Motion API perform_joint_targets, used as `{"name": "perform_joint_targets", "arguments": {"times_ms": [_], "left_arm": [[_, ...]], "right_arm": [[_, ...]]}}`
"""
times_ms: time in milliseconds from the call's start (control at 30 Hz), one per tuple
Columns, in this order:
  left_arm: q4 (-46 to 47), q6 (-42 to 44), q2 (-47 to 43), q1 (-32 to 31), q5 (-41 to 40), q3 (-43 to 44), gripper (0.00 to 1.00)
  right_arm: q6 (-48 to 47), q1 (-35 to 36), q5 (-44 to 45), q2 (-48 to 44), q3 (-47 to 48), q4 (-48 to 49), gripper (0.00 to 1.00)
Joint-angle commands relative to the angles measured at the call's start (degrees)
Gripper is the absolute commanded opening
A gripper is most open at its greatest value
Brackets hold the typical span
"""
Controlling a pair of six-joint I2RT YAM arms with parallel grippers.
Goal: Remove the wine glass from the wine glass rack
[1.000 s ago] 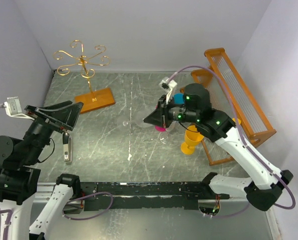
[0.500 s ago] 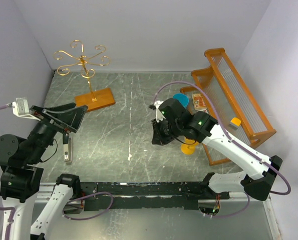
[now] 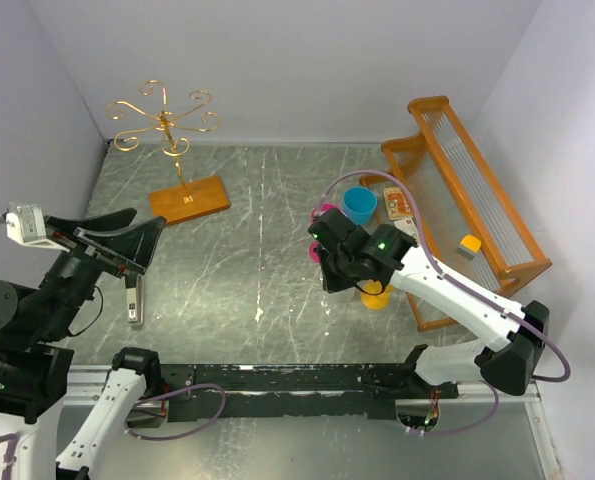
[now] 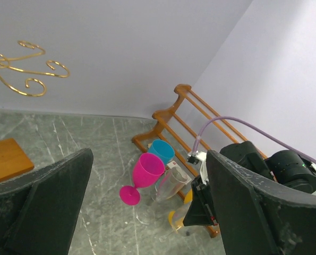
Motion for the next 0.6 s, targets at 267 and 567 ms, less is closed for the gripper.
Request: {"name": "perform_joint_targets", "arguments": {"times_ms": [267,567], "left_arm": [[-3.0,4.2,-0.5,-0.5,-2.7,2.4,0.98],[-3.8,4.0,0.9,-0.7,-3.9,4.1,0.98]], "right_arm": [[4.4,0.2,5.2,0.8,-3.7,3.4,0.0],[5.0,0.2,5.4,0.3,-4.6,3.6,0.03]]}}
